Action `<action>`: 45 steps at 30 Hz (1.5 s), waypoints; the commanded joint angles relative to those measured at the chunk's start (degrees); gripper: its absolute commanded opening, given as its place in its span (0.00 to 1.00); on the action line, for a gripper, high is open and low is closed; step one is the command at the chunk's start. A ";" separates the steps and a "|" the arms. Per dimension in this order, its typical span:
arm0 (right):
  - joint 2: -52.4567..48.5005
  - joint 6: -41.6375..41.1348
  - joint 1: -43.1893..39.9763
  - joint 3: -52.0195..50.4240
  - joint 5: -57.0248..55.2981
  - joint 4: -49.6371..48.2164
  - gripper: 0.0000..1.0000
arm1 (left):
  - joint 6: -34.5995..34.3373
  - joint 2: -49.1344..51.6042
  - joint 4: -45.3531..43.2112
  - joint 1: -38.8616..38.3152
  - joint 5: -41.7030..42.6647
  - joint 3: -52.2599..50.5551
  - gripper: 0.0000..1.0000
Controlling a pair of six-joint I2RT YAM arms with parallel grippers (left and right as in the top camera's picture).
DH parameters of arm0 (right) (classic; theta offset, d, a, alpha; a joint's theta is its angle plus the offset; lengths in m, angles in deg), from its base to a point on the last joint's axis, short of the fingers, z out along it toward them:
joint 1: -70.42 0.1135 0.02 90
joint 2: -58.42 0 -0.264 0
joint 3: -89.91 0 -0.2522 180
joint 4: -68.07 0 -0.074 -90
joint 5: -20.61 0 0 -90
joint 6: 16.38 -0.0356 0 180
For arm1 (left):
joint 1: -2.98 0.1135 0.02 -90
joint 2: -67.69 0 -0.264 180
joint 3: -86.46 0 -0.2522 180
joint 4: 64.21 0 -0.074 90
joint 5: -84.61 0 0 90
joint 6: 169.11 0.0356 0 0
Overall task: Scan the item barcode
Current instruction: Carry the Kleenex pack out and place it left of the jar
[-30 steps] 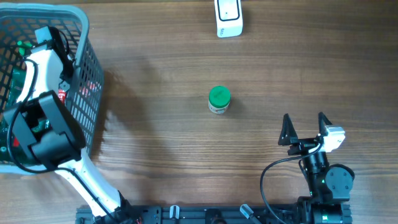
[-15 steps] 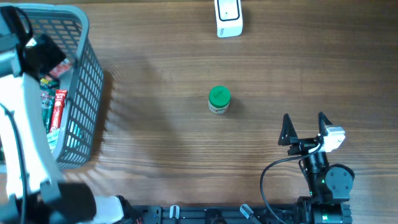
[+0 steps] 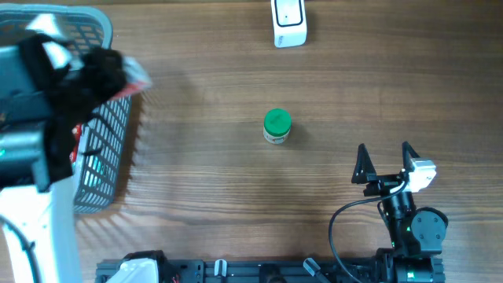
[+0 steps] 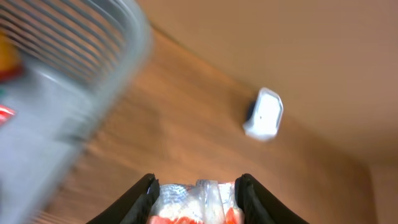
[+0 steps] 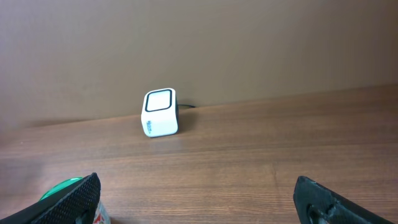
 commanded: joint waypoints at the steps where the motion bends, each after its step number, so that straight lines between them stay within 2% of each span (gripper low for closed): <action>1: 0.46 0.59 0.22 -0.11 -0.37 -0.26 1.00 | -0.94 5.09 1.40 -10.36 -0.98 0.42 0.42; 5: 0.46 0.59 0.22 -0.11 -0.37 -0.26 1.00 | -1.25 11.93 1.64 -19.30 -7.69 -0.76 0.42; 8: 0.46 0.59 0.22 -0.11 -0.37 -0.26 1.00 | -3.69 16.72 1.36 -23.02 -11.30 -2.64 0.41; 15: 0.46 0.59 0.22 -0.11 -0.37 -0.26 0.99 | -7.78 29.68 -5.99 -28.61 -11.67 -6.91 0.42; 20: 0.46 0.57 0.22 -0.11 -0.37 -0.26 1.00 | -9.97 39.50 -11.89 -31.23 -11.43 -7.04 0.42; 25: 0.46 0.59 0.22 -0.11 -0.37 -0.26 1.00 | -10.19 46.05 -13.70 -33.11 -11.47 -7.06 0.45; 29: 0.46 0.59 0.22 -0.11 -0.37 -0.26 1.00 | -10.19 47.54 -14.21 -33.24 -11.52 -7.06 0.41; 35: 0.46 0.59 0.22 -0.11 -0.37 -0.26 1.00 | -10.16 47.52 -15.15 -33.24 -11.72 -7.04 0.44; 39: 0.46 0.59 0.22 -0.11 -0.37 -0.26 1.00 | -10.05 44.44 -12.70 -32.61 -14.91 -5.68 0.53; 43: 0.46 0.59 0.22 -0.11 -0.37 -0.26 1.00 | -9.42 36.85 -6.93 -30.97 -20.52 -0.94 0.80; 45: 0.46 0.59 0.22 -0.11 -0.35 -0.26 1.00 | -7.82 32.35 -5.81 -29.59 -21.53 1.16 0.89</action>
